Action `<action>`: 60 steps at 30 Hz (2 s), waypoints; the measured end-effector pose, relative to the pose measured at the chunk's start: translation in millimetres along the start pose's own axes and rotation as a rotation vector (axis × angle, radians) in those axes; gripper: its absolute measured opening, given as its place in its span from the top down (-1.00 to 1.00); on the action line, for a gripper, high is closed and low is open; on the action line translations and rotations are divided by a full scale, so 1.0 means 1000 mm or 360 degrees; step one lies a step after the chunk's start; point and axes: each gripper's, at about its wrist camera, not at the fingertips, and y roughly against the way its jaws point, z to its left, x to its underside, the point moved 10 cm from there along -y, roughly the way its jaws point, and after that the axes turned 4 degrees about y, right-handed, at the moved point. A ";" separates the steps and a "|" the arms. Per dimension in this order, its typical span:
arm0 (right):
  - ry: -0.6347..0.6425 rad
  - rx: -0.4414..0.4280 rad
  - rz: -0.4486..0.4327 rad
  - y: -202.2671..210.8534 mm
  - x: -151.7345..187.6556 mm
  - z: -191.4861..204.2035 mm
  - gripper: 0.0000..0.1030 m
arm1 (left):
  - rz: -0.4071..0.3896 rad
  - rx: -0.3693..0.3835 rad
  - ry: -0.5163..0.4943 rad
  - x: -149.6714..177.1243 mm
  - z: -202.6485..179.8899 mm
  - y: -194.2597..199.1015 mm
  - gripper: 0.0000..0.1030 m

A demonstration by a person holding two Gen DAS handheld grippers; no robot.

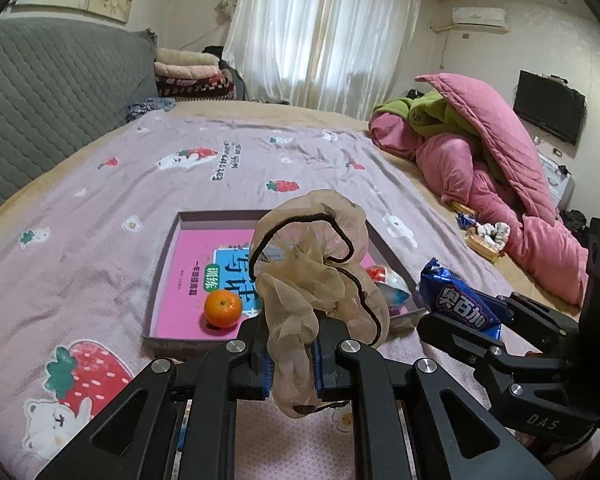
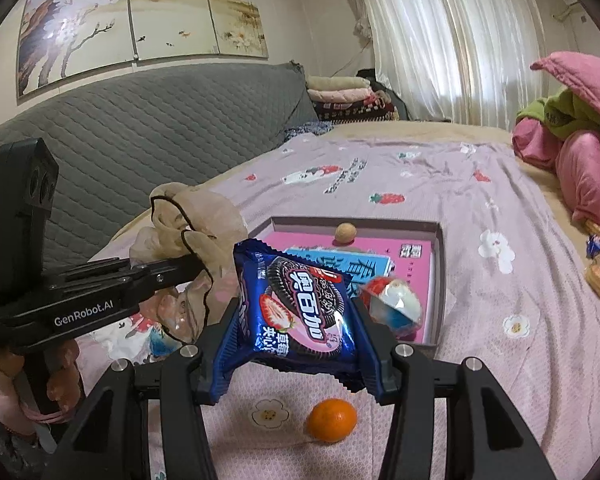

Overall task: Organize objects
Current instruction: 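Lift the beige scrunchie with the left gripper while the right gripper lifts the snack pack, then carry the scrunchie over the tray while the right gripper carries the snack pack beside it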

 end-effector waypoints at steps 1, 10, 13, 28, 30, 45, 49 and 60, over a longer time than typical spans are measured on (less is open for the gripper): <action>0.0006 0.0009 -0.0009 0.000 -0.002 0.000 0.00 | -0.0005 -0.0002 0.0000 -0.001 0.000 0.001 0.73; 0.0048 0.0040 -0.0088 0.003 -0.025 0.009 0.00 | -0.0042 -0.0024 0.0004 -0.011 0.006 0.006 0.73; 0.0062 0.0050 -0.0100 0.002 -0.028 0.011 0.00 | -0.0048 -0.0027 0.0004 -0.012 0.005 0.006 0.73; 0.0066 0.0090 -0.0164 0.001 -0.048 0.003 0.00 | -0.0140 -0.0081 -0.0035 -0.043 0.013 0.012 0.73; 0.0071 0.0084 -0.0167 0.001 -0.050 0.003 0.00 | -0.0143 -0.0083 -0.0038 -0.046 0.014 0.013 0.73; 0.0078 0.0110 -0.0187 -0.005 -0.064 -0.005 -0.01 | -0.0189 -0.0135 -0.0034 -0.073 0.036 0.011 0.73; 0.0085 0.0124 -0.0201 -0.006 -0.070 -0.007 -0.01 | -0.0200 -0.0154 -0.0018 -0.080 0.046 0.010 0.73; 0.0123 0.0139 -0.0220 -0.014 -0.080 -0.010 -0.01 | -0.0191 -0.0189 0.0023 -0.087 0.069 -0.006 0.73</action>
